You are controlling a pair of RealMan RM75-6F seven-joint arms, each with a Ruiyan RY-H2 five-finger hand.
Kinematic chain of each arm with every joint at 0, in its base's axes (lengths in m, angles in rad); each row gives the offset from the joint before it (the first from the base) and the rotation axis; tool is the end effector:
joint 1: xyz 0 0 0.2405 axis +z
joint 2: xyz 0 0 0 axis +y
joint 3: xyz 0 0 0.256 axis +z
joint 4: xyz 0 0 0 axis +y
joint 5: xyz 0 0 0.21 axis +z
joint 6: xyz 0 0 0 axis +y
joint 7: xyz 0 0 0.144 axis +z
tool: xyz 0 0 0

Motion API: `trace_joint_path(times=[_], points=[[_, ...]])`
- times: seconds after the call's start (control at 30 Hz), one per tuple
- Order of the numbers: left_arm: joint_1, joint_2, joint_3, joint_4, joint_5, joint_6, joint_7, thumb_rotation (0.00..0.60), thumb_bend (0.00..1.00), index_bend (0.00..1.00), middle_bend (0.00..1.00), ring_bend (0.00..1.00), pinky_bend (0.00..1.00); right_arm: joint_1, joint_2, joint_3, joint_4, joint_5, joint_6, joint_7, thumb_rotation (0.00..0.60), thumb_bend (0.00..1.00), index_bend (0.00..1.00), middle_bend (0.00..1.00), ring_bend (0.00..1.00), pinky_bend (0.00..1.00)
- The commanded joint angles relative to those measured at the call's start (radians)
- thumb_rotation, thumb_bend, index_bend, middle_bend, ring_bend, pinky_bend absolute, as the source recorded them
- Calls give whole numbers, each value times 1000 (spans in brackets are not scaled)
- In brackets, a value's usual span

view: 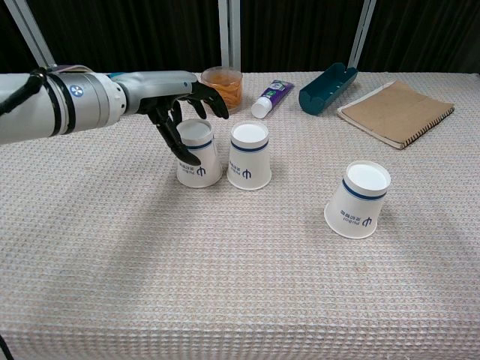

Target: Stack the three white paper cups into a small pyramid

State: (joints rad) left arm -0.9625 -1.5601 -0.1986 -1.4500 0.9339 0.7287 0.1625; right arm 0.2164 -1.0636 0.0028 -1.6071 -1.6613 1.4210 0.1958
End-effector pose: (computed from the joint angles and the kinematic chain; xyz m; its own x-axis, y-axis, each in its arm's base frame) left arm -0.0903 0.3684 -0.0427 0.3176 0.4864 0.8140 0.9109 -0.3949 -0.1194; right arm -0.2792 -0.2072 0.1531 0.3074 -0.0969 0.9466 -0.9247 -0.2651 0.2731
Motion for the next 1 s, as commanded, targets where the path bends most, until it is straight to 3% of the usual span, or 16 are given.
trace_joint_path(times=[0.03,0.17,0.3,0.5,0.73,1.0], points=[[25,56,4,-59,-4,35,7,600,67,208,134,146,364,18,11,-3,-17,-13,-26,-13,600,278,183,209,24,158],[88,149,21,-150,19,117,6,600,66,207,133,144,328,71,28,-11,-69,-26,-124,-70,600,256,173,209,24,160],[159,232,51,-215,59,213,20,600,52,208,133,144,312,139,15,-3,-119,-3,-252,-133,600,161,117,208,24,164],[284,298,96,-257,165,397,9,600,39,219,140,144,304,241,-84,36,-124,67,-411,-250,600,143,66,158,24,169],[391,367,151,-286,250,468,-57,600,39,225,142,144,303,333,-205,65,-97,113,-515,-385,600,193,82,200,26,190],[442,424,159,-320,280,461,-127,600,40,226,142,144,299,355,-224,61,-100,143,-522,-493,600,255,187,269,69,214]])
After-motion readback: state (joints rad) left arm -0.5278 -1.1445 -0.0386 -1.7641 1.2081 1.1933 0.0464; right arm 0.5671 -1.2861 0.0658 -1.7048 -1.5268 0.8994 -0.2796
